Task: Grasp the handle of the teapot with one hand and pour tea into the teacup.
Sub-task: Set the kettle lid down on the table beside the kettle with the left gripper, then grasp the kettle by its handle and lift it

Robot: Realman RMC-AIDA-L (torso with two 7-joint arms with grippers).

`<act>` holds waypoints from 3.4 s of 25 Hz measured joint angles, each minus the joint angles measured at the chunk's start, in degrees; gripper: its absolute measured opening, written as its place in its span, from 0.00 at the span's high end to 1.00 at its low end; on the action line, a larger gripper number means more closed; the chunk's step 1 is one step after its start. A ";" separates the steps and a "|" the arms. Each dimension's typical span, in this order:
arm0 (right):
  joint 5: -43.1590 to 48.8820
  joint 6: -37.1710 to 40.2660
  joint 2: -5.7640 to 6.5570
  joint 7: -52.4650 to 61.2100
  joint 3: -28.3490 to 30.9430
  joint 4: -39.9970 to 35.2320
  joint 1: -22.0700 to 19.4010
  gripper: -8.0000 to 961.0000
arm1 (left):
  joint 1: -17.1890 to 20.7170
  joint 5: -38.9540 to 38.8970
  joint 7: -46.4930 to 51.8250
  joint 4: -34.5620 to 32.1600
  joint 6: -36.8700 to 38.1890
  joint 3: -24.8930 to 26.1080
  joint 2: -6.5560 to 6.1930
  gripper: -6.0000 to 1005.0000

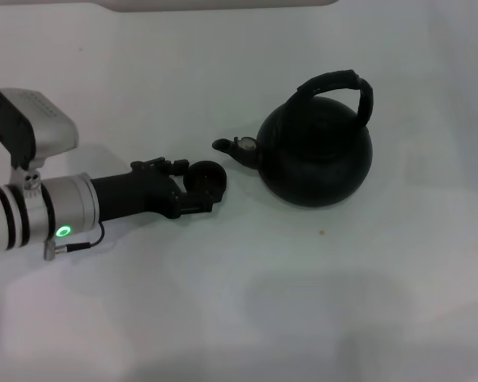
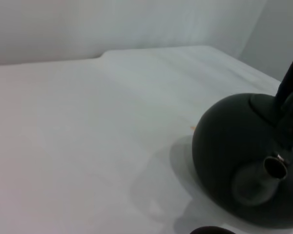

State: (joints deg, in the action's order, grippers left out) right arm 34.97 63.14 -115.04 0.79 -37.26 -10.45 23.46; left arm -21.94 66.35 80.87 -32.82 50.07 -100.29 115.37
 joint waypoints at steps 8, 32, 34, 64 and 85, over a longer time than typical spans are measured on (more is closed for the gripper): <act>0.01 -0.08 0.09 -0.01 0.02 -0.27 0.01 0.12 | 1.30 2.93 -0.22 -2.42 0.03 3.04 0.30 0.12; -0.09 -0.24 0.09 0.00 0.09 -0.54 -0.08 0.12 | 7.92 5.48 0.11 -13.23 0.84 5.79 0.72 0.12; -0.09 -0.24 0.08 0.00 0.09 -0.54 -0.08 0.12 | 9.04 5.61 0.13 -15.08 0.88 5.82 0.68 0.12; 22.01 -19.51 0.42 42.21 -16.29 -30.45 -13.29 0.12 | 18.51 -12.11 -31.81 -12.98 2.77 30.89 3.18 0.12; 65.65 13.58 0.97 87.75 -9.87 -47.99 -14.34 0.12 | 10.86 -11.70 -33.60 -2.30 5.42 35.73 3.27 0.12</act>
State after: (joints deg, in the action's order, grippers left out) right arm 100.62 76.72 -114.06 88.55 -47.14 -58.45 9.11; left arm -11.09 54.65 47.27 -35.13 55.49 -64.56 118.64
